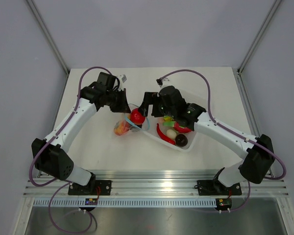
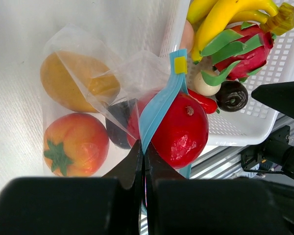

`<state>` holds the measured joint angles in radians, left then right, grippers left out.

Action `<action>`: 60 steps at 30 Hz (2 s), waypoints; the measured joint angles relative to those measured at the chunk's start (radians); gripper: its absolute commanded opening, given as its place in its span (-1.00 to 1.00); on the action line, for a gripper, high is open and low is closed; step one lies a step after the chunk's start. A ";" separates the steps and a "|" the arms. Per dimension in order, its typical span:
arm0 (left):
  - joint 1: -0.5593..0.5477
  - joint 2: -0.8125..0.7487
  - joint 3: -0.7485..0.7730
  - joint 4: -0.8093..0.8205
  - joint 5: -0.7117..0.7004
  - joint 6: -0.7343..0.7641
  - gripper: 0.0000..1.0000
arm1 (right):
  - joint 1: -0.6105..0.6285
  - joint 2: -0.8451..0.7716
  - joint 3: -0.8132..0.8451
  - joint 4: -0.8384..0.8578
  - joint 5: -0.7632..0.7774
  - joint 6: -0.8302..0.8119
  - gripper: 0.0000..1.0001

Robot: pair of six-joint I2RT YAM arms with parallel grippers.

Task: Place the food in the zip-top bag and seal the zipper
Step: Place the fake fruit in the zipper food storage bag, then adjust the zipper food storage bag at the center of the board.

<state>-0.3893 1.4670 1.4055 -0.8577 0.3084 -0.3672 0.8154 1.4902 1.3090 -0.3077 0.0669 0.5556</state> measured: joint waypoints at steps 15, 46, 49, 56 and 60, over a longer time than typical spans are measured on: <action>0.005 0.000 0.000 0.014 0.024 -0.004 -1.00 | 0.001 -0.039 -0.238 0.012 -0.026 0.070 0.27; 0.051 -0.024 0.004 -0.071 -0.294 0.038 -1.00 | 0.010 0.167 0.085 0.004 -0.114 0.046 -1.00; 0.051 -0.009 0.006 -0.077 -0.302 0.038 -1.00 | 0.018 0.173 0.092 -0.022 -0.112 0.037 -1.00; 0.051 -0.007 0.015 -0.080 -0.284 0.038 -1.00 | 0.023 0.194 0.126 -0.058 -0.108 0.023 -1.00; 0.043 -0.008 0.015 -0.059 -0.251 0.034 -1.00 | 0.023 0.200 0.152 -0.058 -0.114 0.026 -1.00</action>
<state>-0.3466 1.4593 1.4208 -0.9169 0.0578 -0.3328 0.8379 1.6901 1.4612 -0.3653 -0.0471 0.5816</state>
